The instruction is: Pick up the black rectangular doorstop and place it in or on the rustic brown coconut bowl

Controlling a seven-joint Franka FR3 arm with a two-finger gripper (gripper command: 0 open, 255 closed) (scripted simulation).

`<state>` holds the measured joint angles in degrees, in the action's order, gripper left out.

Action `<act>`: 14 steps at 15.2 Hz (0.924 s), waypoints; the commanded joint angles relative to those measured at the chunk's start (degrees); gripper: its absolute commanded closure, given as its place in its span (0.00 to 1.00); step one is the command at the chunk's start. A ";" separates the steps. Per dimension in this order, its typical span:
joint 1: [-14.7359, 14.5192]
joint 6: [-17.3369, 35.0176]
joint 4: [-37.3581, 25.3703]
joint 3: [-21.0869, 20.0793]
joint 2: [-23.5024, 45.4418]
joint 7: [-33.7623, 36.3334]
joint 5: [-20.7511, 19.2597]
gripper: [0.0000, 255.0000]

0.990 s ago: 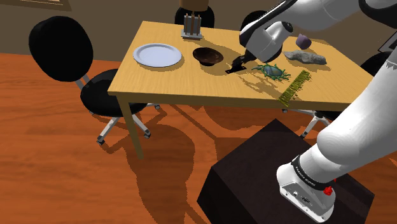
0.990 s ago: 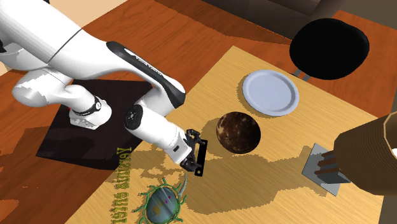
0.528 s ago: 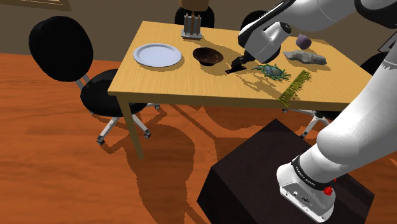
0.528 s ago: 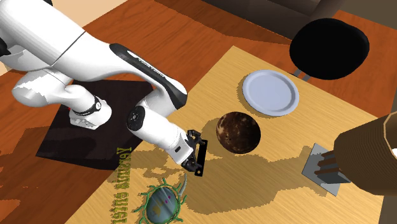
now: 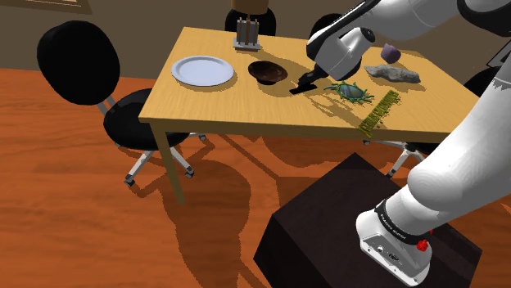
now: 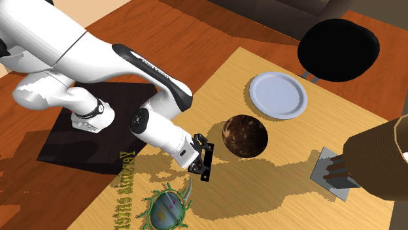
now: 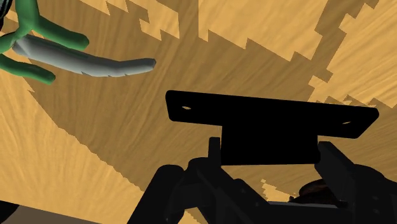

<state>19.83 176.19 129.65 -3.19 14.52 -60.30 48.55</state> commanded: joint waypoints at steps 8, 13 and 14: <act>-3.64 -2.95 1.14 4.88 -3.24 6.84 -7.05 1.00; -6.18 -5.79 1.56 8.53 -6.44 13.30 -14.03 1.00; -6.54 -6.37 1.57 9.10 -7.05 14.50 -15.36 1.00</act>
<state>13.62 170.42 130.99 5.30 8.28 -46.91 34.50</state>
